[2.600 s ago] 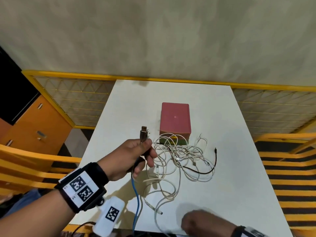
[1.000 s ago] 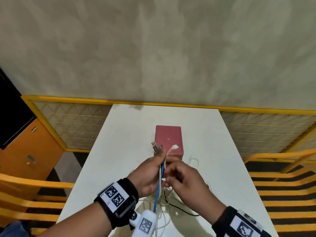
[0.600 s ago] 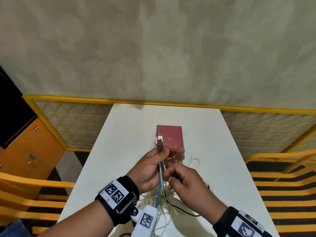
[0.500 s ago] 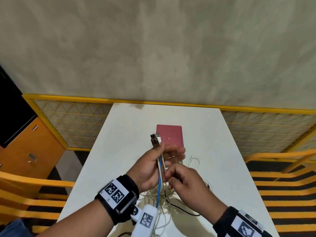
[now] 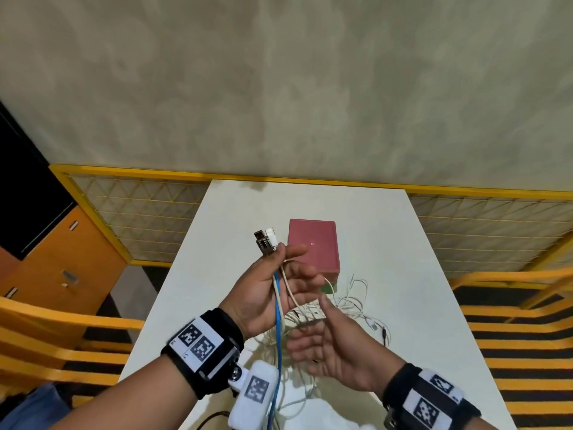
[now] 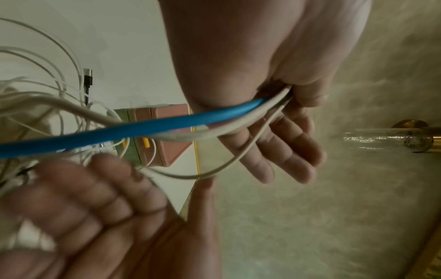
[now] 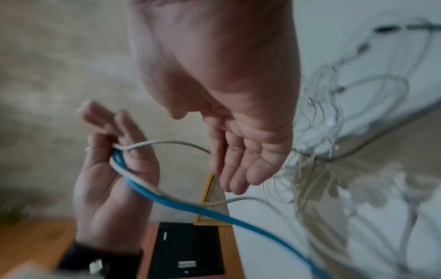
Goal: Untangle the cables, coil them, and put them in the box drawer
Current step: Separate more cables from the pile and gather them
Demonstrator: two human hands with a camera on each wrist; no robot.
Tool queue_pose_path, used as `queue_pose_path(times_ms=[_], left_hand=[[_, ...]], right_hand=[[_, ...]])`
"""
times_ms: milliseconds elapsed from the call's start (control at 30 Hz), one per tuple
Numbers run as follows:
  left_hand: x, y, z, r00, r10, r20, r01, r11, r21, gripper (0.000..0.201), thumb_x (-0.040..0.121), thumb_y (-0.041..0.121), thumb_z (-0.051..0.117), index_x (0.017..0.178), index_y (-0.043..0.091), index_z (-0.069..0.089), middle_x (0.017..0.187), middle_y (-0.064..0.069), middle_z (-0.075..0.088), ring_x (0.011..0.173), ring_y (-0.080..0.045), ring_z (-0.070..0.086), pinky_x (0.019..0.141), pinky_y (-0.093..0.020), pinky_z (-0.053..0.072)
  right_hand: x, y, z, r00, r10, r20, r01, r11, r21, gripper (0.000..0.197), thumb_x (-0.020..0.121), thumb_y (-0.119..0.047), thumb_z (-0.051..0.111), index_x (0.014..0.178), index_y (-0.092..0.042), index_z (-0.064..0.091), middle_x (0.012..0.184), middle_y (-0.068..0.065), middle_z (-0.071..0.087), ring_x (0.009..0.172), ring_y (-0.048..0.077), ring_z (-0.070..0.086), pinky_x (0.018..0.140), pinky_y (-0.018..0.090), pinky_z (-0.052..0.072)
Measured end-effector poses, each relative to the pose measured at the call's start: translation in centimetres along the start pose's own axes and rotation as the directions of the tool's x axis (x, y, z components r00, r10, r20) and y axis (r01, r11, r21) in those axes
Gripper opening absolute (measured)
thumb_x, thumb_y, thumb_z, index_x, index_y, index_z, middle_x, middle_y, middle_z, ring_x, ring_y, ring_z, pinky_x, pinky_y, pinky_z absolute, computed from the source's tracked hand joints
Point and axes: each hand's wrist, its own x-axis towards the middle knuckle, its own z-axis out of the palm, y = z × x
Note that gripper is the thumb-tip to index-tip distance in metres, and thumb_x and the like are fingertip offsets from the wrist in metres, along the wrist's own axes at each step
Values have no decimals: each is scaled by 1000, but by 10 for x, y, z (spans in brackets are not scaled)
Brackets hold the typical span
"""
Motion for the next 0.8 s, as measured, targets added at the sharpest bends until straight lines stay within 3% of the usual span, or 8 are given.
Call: queue_pose_path(times_ms=[167, 233, 367, 467, 567, 633, 733, 800], left_hand=[[-29, -26, -12, 986, -160, -45, 166, 963, 210, 35, 95, 36, 49, 93, 4, 64, 50, -6, 49, 41, -18, 51, 48, -26, 45], [-45, -40, -30, 970, -231, -77, 244, 935, 260, 32, 92, 35, 54, 87, 5, 63, 49, -3, 39, 39, -15, 39, 44, -24, 37], [-81, -47, -69, 882, -437, -176, 468, 854, 227, 30, 92, 33, 61, 73, 10, 62, 54, -4, 27, 39, -13, 28, 42, -24, 26], [-104, -42, -90, 802, -544, -249, 588, 642, 492, 36, 97, 39, 56, 74, 12, 59, 52, -2, 38, 40, -10, 35, 45, -25, 24], [-118, -30, -97, 799, -552, -240, 545, 496, 676, 41, 97, 47, 54, 71, 17, 63, 55, 2, 49, 47, -8, 45, 53, -20, 35], [-118, -24, -92, 847, -490, -205, 479, 539, 693, 43, 96, 49, 56, 68, 17, 64, 52, 0, 49, 44, -10, 44, 52, -24, 35], [-90, -24, -70, 962, -164, -217, 259, 791, 554, 39, 93, 42, 62, 69, 11, 64, 45, 0, 43, 37, -13, 32, 43, -26, 25], [-60, -22, -41, 970, 28, -240, 124, 795, 594, 31, 94, 33, 62, 83, 5, 66, 50, 3, 46, 39, -10, 32, 44, -22, 25]], right_hand=[[14, -29, 8, 984, -163, -67, 173, 832, 527, 29, 94, -32, 51, 92, -6, 64, 71, 12, 69, 59, 23, 66, 56, 31, 55], [20, -38, 1, 984, -158, -84, 178, 810, 559, 17, 88, -25, 57, 83, -9, 61, 72, 9, 69, 58, 20, 67, 61, 33, 58], [30, -39, -7, 991, -99, -86, 129, 847, 515, 26, 99, -24, 48, 81, -10, 61, 69, 7, 71, 55, 18, 69, 63, 35, 58], [36, -41, -21, 979, -117, -165, 192, 791, 580, 23, 101, -16, 44, 85, -7, 58, 67, 9, 72, 56, 18, 72, 60, 36, 60], [37, -54, -45, 948, -153, -280, 302, 716, 629, 20, 103, -10, 39, 90, -7, 55, 66, 11, 73, 56, 20, 73, 54, 36, 61], [35, -57, -49, 947, -159, -278, 297, 761, 577, 19, 104, -10, 38, 96, -7, 54, 72, 13, 74, 61, 22, 75, 55, 39, 62], [36, -42, -31, 966, -177, -187, 245, 857, 453, 19, 104, -12, 38, 101, -6, 56, 85, 17, 76, 73, 25, 76, 59, 40, 62], [35, -29, -12, 973, -198, -118, 229, 877, 423, 18, 103, -12, 39, 101, -7, 57, 95, 17, 75, 80, 27, 76, 64, 40, 60]])
